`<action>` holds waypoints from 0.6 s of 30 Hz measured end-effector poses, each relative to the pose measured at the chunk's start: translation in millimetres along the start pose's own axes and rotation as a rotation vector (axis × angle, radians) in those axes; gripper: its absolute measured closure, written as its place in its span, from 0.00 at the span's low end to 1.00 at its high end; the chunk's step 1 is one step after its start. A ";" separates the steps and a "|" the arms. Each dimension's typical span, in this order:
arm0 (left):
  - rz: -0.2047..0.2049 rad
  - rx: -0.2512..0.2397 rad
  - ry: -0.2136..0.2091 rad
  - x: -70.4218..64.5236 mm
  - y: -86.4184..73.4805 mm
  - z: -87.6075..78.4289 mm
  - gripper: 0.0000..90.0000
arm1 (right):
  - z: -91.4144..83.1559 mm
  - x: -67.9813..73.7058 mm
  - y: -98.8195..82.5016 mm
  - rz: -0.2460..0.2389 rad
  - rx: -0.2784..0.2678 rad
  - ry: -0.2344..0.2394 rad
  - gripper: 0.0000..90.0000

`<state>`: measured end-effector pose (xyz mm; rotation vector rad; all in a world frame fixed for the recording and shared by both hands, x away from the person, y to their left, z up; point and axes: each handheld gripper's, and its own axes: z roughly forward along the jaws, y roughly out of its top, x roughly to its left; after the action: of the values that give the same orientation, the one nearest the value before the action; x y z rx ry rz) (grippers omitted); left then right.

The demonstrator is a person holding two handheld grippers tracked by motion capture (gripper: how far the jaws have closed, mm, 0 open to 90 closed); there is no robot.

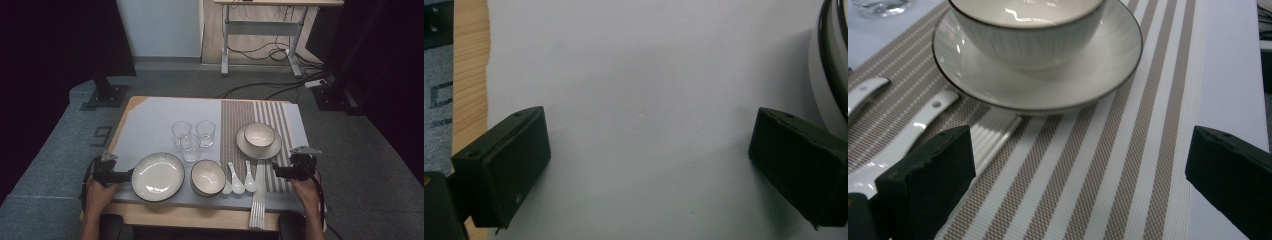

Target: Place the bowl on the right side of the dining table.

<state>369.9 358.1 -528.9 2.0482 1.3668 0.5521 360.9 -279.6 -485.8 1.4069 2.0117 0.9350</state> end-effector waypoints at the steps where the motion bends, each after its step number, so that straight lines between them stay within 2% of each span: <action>1: -0.001 0.000 0.001 -0.1 0.0 0.0 0.03 | 0.3 -0.9 -3.4 0.007 0.000 -0.003 0.00; 8: -0.002 -0.002 0.003 -0.3 -0.2 0.0 0.03 | 4.7 -6.8 -21.5 0.028 0.021 -0.025 0.00; 18: -0.002 -0.008 0.003 -0.3 -0.7 0.1 0.04 | 15.9 -13.2 -39.8 0.075 0.042 -0.002 0.00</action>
<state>369.4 358.0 -529.4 2.0395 1.3663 0.5591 353.4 -297.2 -526.4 1.5147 1.9999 0.9273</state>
